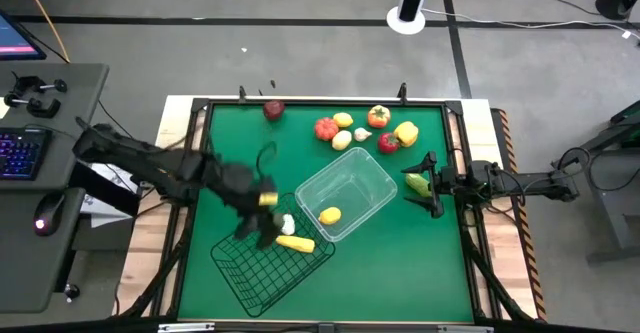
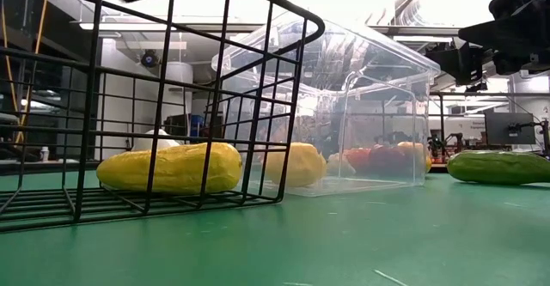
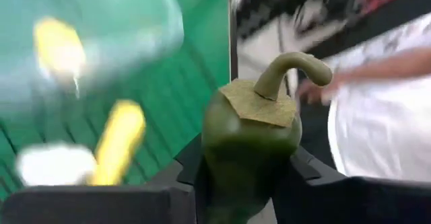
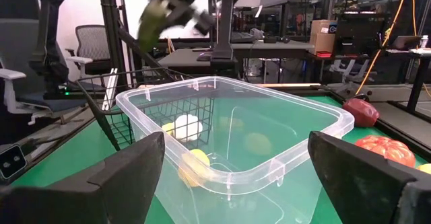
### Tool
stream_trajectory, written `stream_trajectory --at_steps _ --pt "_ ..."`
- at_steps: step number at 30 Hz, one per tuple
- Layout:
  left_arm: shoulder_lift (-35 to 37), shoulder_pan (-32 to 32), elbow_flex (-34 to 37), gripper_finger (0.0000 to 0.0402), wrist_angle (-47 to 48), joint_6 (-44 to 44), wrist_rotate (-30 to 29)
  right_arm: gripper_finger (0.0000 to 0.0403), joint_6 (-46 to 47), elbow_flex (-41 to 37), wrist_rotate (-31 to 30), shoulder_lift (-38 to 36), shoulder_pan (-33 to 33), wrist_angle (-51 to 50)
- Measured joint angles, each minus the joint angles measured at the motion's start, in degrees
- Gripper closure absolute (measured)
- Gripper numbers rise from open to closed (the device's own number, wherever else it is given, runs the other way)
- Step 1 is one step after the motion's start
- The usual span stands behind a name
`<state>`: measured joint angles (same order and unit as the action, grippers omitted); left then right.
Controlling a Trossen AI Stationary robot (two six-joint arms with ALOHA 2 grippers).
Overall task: Sort produce into baskets
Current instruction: Put the green chili pepper into the wire basket, then put the cucumber into the wire basket
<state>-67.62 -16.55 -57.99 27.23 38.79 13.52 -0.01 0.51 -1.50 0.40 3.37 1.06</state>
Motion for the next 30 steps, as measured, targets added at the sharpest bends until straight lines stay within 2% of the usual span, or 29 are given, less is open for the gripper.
stream_trajectory --at_steps 3,5,10,14,17,24,30 --pt "-1.6 -6.5 2.3 0.0289 -0.4 8.3 -6.6 0.0043 0.0 0.0 0.0 0.0 0.0 0.0" --pt "-2.9 -8.8 2.6 0.0260 -2.1 12.4 -8.0 0.0043 0.0 0.0 0.0 0.0 0.0 0.0" --pt "-5.2 -8.0 2.8 0.0178 -1.8 15.1 -8.2 0.0043 0.0 0.0 0.0 0.0 0.0 0.0" --pt "-4.4 -3.0 2.8 0.0126 -2.0 12.1 -7.6 0.0043 0.0 0.0 0.0 0.0 0.0 0.0" --pt "-3.2 3.0 1.2 0.0106 -1.4 9.1 -7.2 0.0043 0.0 0.0 0.0 0.0 0.0 0.0" --pt "-2.6 20.0 -7.3 0.0103 0.3 -6.6 -7.2 0.0043 0.0 0.0 0.0 0.0 0.0 0.0" --pt "-2.2 28.2 -12.2 0.0104 -0.1 -23.7 -6.9 0.0043 0.0 0.0 0.0 0.0 0.0 0.0"
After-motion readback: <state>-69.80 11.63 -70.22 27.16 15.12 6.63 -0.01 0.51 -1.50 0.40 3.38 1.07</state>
